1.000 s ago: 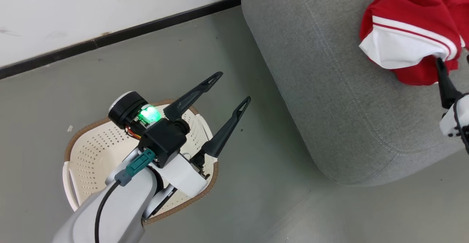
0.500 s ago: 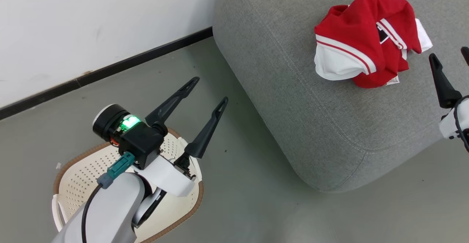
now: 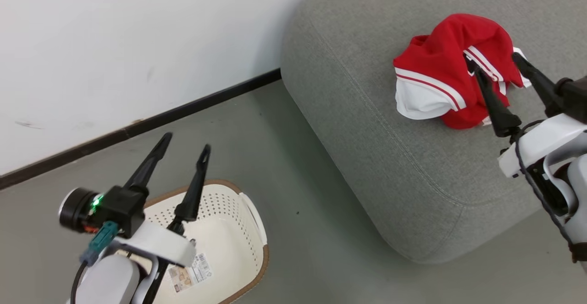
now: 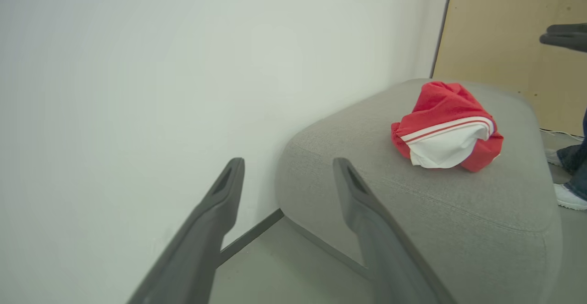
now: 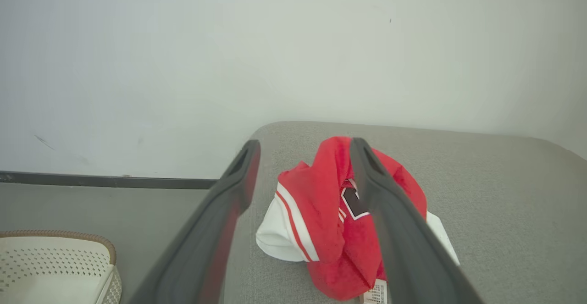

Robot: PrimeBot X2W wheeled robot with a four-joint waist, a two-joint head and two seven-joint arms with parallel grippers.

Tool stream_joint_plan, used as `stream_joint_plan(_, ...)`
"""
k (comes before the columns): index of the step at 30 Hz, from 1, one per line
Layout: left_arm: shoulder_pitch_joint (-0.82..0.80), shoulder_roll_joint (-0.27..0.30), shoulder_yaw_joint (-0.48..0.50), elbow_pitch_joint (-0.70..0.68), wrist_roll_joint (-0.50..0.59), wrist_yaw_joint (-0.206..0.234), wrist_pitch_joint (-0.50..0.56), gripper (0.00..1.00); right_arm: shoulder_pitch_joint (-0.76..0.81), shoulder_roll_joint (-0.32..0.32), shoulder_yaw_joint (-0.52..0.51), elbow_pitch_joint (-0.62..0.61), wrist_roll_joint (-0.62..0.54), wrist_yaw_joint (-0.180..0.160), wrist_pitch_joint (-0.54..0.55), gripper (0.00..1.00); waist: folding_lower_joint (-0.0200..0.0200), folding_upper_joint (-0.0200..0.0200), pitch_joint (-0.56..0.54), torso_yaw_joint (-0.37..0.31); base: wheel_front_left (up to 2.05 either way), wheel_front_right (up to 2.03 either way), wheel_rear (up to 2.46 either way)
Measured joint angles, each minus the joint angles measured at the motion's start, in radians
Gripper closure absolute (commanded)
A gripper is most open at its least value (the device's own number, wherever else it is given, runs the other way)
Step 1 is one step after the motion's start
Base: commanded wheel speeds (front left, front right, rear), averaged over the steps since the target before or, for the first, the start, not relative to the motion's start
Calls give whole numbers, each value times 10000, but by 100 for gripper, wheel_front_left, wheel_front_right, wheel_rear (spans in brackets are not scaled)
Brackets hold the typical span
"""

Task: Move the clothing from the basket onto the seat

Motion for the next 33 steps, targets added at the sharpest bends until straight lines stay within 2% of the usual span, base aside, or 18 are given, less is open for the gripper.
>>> stream_joint_plan(4,619,151,299,48,56,430,-75,0,-13,270,127,-50,-2,0,-10,0,0,0,-250,301,0,0,0)
stream_joint_plan(11,1633,-6,986,-12,-23,1151,-86,0,61,706,92,-46,46,0,-107,0,0,0,-629,932,0,0,0)
stream_joint_plan(19,2586,-194,1649,-81,-146,2002,-88,0,783,1120,-510,-27,-31,0,-184,0,0,0,-1000,1709,0,0,0)
stream_joint_plan(25,3022,-514,1732,-130,-148,2274,-88,0,1561,1559,-867,-36,-324,0,-217,0,0,0,-1244,2263,0,0,0)
stream_joint_plan(33,3178,-859,1730,-226,-36,2347,-88,0,2720,2136,-1252,-219,-754,0,-272,0,0,0,-1530,2905,0,0,0)
